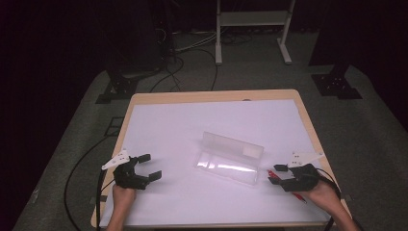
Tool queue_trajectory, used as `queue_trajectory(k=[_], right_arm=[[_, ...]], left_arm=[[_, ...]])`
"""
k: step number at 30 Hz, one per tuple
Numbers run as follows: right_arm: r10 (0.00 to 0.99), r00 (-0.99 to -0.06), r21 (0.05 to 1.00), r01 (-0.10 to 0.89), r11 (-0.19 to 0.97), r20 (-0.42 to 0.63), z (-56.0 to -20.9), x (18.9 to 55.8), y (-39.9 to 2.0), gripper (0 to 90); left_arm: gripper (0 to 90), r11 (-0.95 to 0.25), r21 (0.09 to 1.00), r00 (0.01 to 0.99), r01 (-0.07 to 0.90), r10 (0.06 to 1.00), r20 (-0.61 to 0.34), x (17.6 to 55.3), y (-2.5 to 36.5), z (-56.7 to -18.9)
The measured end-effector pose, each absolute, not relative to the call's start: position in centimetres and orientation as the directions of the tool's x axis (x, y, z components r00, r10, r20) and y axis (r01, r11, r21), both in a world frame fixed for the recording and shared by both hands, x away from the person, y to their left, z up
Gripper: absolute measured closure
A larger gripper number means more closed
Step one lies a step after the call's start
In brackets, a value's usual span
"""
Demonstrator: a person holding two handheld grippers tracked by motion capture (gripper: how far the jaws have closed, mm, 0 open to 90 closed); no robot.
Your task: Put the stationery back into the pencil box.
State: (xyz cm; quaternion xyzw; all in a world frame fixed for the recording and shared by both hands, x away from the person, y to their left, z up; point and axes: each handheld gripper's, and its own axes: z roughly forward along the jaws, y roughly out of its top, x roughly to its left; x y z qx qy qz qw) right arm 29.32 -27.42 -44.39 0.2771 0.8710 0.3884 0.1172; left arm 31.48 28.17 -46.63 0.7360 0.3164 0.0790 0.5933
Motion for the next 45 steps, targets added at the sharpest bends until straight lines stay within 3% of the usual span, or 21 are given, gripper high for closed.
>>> queue_trajectory(k=[27,45], right_arm=[[0.648,-0.761,0.728,0.458,0.51,0.025,-45.9,27.1,-30.6,53.5],[0.668,-0.744,0.711,0.481,0.513,0.021,-47.3,26.6,-30.6,65.4]], left_arm=[[0.0,-0.094,0.924,0.787,0.37,0.56,-0.258,31.4,28.1,-46.6],[0.0,-0.095,0.924,0.788,0.372,0.558,-0.26,31.4,28.1,-46.6]])
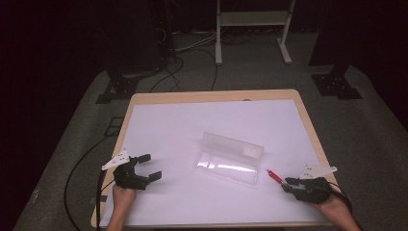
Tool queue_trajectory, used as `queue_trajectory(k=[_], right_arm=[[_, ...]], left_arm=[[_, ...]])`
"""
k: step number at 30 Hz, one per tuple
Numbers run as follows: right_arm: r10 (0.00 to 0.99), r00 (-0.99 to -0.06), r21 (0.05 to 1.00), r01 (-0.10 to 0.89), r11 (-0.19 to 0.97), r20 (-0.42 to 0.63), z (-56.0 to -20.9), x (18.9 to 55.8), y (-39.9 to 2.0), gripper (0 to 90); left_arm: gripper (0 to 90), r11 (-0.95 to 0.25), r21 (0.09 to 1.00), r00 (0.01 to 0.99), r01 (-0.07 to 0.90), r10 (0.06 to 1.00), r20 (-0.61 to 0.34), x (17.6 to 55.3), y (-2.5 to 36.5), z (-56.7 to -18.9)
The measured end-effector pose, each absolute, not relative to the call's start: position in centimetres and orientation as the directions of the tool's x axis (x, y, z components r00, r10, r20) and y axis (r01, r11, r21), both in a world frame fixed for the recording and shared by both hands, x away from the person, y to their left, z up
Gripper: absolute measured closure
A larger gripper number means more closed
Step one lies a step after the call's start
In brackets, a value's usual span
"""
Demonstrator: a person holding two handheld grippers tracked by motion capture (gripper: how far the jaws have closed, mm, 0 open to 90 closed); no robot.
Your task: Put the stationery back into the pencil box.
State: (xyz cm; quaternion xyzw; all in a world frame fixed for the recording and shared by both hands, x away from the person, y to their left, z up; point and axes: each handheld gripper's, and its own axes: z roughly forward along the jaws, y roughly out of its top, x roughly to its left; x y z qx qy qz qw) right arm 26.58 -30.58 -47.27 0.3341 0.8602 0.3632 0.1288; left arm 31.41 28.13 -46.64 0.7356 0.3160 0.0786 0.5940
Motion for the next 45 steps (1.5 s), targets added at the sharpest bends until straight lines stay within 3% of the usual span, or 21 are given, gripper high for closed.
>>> queue_trajectory(k=[16,45], right_arm=[[0.674,-0.738,0.719,0.477,0.506,0.016,-47.4,26.4,-30.5,76.5],[0.647,-0.761,0.751,0.456,0.478,0.051,-45.7,26.5,-30.2,78.6]], left_arm=[[0.0,-0.094,0.923,0.788,0.372,0.558,-0.261,31.4,28.1,-46.6],[0.0,-0.096,0.923,0.788,0.372,0.559,-0.259,31.4,28.1,-46.6]])
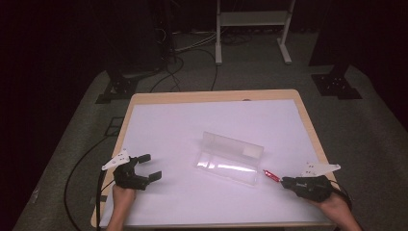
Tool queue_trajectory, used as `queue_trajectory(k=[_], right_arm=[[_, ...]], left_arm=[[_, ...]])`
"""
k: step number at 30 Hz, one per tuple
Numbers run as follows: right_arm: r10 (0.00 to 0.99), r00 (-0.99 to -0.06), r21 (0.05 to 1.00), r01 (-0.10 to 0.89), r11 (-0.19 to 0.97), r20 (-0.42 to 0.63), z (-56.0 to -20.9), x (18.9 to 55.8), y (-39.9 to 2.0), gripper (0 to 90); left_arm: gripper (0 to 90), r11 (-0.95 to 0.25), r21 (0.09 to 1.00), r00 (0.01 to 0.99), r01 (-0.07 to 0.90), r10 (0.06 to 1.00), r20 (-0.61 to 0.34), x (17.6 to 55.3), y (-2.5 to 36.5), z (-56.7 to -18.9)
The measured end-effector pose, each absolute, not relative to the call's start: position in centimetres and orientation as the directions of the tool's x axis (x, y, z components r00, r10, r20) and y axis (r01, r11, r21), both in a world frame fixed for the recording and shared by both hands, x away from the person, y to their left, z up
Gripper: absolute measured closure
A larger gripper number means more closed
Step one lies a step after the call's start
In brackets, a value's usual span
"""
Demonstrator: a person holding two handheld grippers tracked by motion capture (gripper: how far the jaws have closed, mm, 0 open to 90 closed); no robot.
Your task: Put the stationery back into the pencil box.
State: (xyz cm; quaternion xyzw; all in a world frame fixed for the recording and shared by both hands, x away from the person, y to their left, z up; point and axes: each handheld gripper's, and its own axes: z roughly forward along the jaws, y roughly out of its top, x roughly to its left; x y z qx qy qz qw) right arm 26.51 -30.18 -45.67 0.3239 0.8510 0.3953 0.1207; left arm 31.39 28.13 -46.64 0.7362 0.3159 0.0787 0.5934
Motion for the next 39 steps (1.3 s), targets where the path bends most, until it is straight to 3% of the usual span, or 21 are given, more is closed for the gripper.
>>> queue_trajectory(k=[20,39], right_arm=[[0.575,-0.818,0.777,0.371,0.509,0.014,-43.0,27.3,-27.4,78.5],[0.52,-0.854,0.777,0.34,0.53,0.019,-42.5,28.7,-24.3,78.5]], left_arm=[[0.0,-0.094,0.924,0.788,0.37,0.559,-0.258,31.4,28.2,-46.6],[0.0,-0.094,0.924,0.788,0.37,0.558,-0.259,31.4,28.2,-46.6]])
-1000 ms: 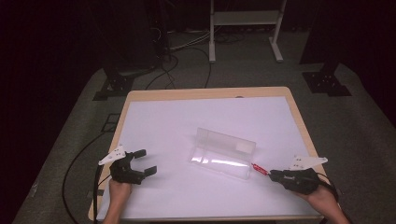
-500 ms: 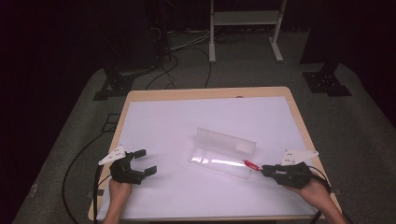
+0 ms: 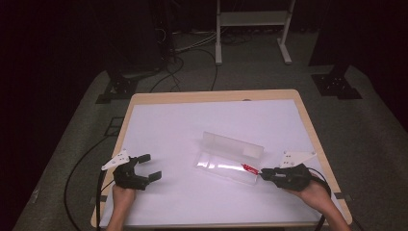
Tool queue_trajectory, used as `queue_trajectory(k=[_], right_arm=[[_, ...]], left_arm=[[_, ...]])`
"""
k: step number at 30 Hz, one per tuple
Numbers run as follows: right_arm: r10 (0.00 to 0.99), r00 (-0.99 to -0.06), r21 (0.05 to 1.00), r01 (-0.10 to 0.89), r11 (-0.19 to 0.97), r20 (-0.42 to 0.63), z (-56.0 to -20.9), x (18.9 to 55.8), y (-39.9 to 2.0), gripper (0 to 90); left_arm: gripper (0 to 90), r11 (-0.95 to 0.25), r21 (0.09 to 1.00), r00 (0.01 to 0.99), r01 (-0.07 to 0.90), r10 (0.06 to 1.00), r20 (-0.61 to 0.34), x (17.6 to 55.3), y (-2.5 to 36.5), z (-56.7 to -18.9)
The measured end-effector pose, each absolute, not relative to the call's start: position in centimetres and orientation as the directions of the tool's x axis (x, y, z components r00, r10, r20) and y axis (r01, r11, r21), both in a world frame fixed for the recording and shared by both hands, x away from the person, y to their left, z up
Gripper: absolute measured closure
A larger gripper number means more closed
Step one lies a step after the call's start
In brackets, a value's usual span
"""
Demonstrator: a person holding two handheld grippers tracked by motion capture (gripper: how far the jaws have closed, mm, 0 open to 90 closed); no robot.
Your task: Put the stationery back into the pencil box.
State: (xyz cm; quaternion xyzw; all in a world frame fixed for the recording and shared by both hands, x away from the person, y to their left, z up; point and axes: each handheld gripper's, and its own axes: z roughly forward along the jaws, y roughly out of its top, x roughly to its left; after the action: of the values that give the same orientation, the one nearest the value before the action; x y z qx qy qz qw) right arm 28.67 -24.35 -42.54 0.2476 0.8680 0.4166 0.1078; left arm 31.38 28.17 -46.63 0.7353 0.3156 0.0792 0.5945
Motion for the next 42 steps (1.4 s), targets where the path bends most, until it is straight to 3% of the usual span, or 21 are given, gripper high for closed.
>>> queue_trajectory(k=[17,42], right_arm=[[0.476,-0.88,0.788,0.302,0.537,0.013,-41.8,30.3,-21.5,78.4],[0.454,-0.89,0.768,0.327,0.55,0.054,-42.9,33.2,-18.0,78.4]], left_arm=[[0.0,-0.092,0.925,0.788,0.369,0.558,-0.259,31.4,28.2,-46.6],[0.0,-0.096,0.923,0.787,0.371,0.56,-0.259,31.4,28.1,-46.6]])
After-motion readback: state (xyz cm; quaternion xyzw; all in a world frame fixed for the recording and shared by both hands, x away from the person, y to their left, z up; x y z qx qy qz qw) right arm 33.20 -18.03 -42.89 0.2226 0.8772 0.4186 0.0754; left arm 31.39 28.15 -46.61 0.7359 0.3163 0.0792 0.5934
